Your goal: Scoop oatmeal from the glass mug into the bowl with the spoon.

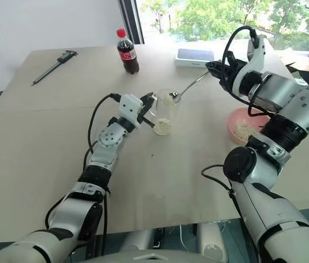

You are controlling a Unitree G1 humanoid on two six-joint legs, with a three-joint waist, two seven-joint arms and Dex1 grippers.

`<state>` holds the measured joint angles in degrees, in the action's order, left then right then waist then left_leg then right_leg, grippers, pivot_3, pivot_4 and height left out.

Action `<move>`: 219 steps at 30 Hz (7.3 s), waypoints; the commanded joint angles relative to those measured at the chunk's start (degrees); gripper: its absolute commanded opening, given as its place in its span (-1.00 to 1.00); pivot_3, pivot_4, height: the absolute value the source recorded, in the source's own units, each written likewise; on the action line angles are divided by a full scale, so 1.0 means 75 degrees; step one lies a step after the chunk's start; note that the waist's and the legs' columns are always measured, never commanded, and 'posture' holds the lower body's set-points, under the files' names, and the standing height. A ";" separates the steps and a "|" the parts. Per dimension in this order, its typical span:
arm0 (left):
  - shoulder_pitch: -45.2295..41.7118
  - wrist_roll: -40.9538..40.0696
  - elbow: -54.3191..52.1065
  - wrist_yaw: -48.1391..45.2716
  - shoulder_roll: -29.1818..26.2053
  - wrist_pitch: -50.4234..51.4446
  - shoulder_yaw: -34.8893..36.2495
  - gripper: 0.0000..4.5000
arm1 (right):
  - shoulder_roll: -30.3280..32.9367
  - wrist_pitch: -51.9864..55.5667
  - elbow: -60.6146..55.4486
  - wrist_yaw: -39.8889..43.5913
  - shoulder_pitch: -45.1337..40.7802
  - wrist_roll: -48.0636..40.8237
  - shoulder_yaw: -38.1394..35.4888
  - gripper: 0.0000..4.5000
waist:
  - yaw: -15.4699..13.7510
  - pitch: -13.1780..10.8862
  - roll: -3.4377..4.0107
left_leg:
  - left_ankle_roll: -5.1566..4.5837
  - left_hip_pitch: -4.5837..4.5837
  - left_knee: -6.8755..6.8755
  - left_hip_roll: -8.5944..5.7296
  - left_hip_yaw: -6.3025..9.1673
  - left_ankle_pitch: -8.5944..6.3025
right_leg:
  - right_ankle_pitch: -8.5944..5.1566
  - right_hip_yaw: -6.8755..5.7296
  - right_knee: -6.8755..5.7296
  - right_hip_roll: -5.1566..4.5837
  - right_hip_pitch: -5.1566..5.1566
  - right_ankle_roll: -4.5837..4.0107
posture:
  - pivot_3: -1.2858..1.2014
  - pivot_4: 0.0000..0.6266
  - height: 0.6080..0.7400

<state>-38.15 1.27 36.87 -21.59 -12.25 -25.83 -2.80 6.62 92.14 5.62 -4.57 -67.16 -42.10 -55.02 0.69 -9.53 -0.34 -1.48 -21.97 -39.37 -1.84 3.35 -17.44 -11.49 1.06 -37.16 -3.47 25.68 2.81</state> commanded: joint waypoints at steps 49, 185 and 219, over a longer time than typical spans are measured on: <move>-0.0996 -0.0132 0.1931 0.0455 0.0311 -0.1385 0.0288 -0.99 | -0.0491 -0.0587 -0.0568 -0.3588 0.0424 -0.4166 -0.2532 -1.00 | 0.0031 0.0001 0.0001 | -0.0020 -0.0004 0.0002 0.0002 -0.0006 -0.0002 | -0.0001 0.0001 -0.0042 0.0007 0.0002 0.0001 | 0.03 -0.52 1.00; 0.2966 -0.0503 -0.3856 0.0753 -0.0272 0.0850 0.0756 -1.00 | 0.1379 -0.5061 -0.0390 0.1448 0.1321 -0.2239 0.6326 0.38 | 0.0019 0.0015 -0.0006 | -0.0032 0.0003 -0.0007 0.0017 -0.0064 0.0001 | 0.0024 0.0063 0.0040 0.0015 0.0000 0.0037 | 0.03 -0.52 1.00; 0.3205 -0.0386 -0.3562 0.0830 -0.0298 0.0316 0.0735 -0.56 | 0.0778 -0.4848 -0.0476 0.1673 0.1356 -0.1501 0.5848 0.41 | 0.0034 0.0015 -0.0005 | -0.0033 0.0006 -0.0004 0.0016 -0.0064 0.0001 | 0.0024 0.0062 0.0039 0.0013 0.0000 0.0037 | 0.03 -0.52 1.00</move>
<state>-14.47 -1.50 11.30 -15.72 -14.21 -22.26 2.23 12.62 55.98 3.77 7.22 -55.44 -53.10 -9.95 0.95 -9.41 -0.38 -1.73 -21.93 -39.40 -1.72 2.87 -17.43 -11.31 1.52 -36.86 -3.37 25.68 3.08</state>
